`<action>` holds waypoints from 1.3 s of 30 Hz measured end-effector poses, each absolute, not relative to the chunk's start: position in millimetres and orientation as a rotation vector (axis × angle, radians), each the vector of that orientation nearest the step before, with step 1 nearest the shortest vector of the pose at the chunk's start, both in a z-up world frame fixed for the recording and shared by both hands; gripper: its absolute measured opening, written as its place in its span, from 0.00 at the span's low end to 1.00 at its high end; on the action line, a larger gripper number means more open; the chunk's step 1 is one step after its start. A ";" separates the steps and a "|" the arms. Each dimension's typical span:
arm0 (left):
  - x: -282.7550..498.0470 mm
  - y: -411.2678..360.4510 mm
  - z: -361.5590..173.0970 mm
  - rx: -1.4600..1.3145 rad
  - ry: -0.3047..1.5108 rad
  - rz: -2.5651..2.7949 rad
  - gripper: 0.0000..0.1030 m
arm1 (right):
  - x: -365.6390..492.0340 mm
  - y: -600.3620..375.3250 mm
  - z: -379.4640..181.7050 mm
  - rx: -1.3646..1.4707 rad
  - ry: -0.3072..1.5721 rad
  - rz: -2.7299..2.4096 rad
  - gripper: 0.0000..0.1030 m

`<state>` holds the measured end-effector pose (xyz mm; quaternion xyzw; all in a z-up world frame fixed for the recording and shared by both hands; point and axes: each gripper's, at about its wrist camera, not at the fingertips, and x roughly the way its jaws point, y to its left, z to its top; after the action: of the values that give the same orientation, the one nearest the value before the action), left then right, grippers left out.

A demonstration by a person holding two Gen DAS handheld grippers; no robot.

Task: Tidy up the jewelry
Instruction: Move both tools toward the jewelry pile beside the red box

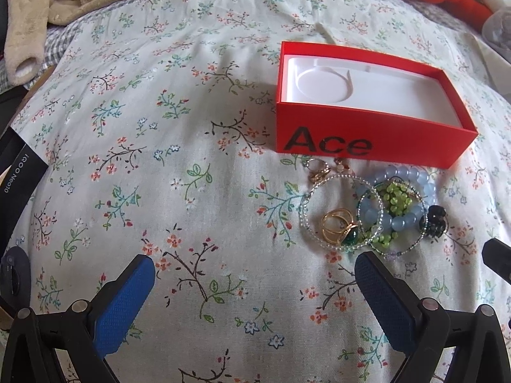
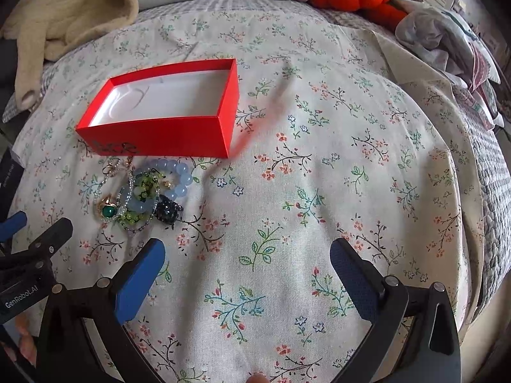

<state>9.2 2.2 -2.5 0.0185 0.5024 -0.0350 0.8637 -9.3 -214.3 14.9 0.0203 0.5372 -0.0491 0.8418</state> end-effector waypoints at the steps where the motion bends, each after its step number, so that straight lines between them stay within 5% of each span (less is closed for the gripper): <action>1: 9.7 2.7 -2.4 0.028 1.057 -0.085 1.00 | -9.0 -214.7 15.0 0.045 1.135 -0.106 1.00; 39: 44.7 -5.6 7.3 0.021 1.066 -0.147 0.96 | 36.6 -210.4 50.2 0.059 1.159 0.018 1.00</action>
<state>44.7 -5.6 7.3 0.0100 0.5077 -0.0701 0.8586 36.6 -210.4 50.2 0.0279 0.5474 0.0086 0.8364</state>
